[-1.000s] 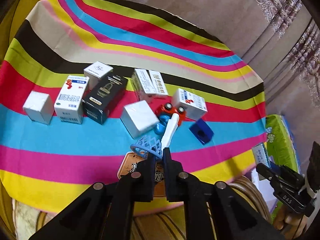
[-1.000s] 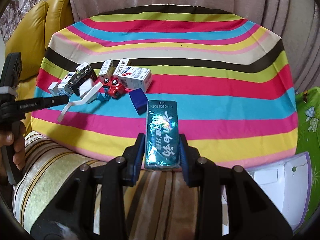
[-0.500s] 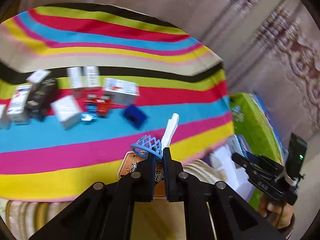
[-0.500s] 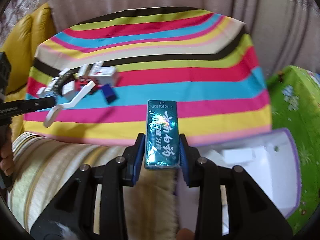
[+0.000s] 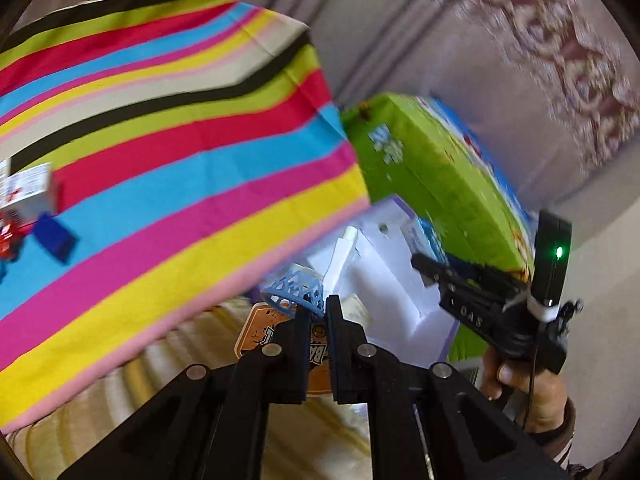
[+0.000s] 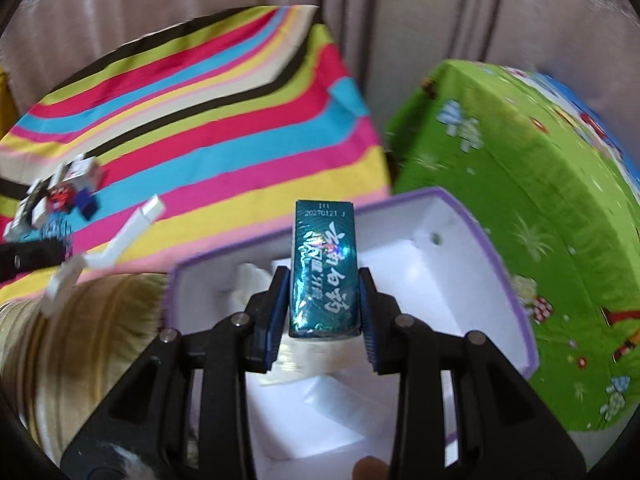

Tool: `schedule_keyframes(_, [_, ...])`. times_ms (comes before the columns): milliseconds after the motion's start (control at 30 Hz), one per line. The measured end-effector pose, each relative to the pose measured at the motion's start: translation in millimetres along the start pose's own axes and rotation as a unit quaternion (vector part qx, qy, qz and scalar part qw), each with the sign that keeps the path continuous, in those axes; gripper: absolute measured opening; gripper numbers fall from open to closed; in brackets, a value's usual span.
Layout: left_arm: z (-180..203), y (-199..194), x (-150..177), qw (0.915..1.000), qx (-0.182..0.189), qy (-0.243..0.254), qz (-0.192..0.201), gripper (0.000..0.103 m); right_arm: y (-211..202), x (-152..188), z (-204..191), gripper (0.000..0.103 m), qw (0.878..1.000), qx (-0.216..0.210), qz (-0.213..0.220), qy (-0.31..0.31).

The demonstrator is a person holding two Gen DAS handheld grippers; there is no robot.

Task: Organize rigid objects
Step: 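Carry both held items into the cardboard box and open both grippers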

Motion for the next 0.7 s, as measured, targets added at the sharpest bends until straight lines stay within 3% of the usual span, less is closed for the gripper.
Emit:
schedule_keyframes(300, [43.6, 45.0, 15.6, 0.9976, 0.022, 0.039, -0.052, 0.008, 2.9, 2.2, 39.7, 0.039, 0.999, 0.027, -0.003, 0.032])
schedule_keyframes(367, [52.1, 52.9, 23.3, 0.9955, 0.033, 0.054, -0.071, 0.011, 3.6, 1.6, 41.1, 0.048, 0.999, 0.030, -0.001, 0.035])
schedule_keyframes(400, [55.8, 57.2, 27.8, 0.9938, 0.039, 0.059, -0.086, 0.017, 3.6, 1.3, 40.9, 0.053, 0.999, 0.031, -0.002, 0.035])
schedule_keyframes(467, [57.4, 58.9, 32.3, 0.9928, 0.039, 0.063, -0.095, 0.034, 2.1, 2.6, 40.0, 0.077, 0.999, 0.034, -0.001, 0.032])
schedule_keyframes(533, [57.4, 55.2, 32.5, 0.9931, 0.041, 0.059, -0.092, 0.052, 0.2, 2.5, 37.6, 0.079, 0.999, 0.034, 0.004, 0.028])
schedule_keyframes(700, [54.4, 43.4, 31.0, 0.9940, 0.049, 0.056, -0.080, 0.053, -1.9, 0.8, 31.9, 0.079, 0.999, 0.027, 0.006, 0.025])
Point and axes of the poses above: each gripper's, at about its wrist camera, not at the fingertips, and y roughly the way its jaws point, z to its right, x to its underside, the point moved 7 cm from there along y, roughly the way its jaws point, and after that the axes turned 4 degrees about y, right-handed, at the moved point
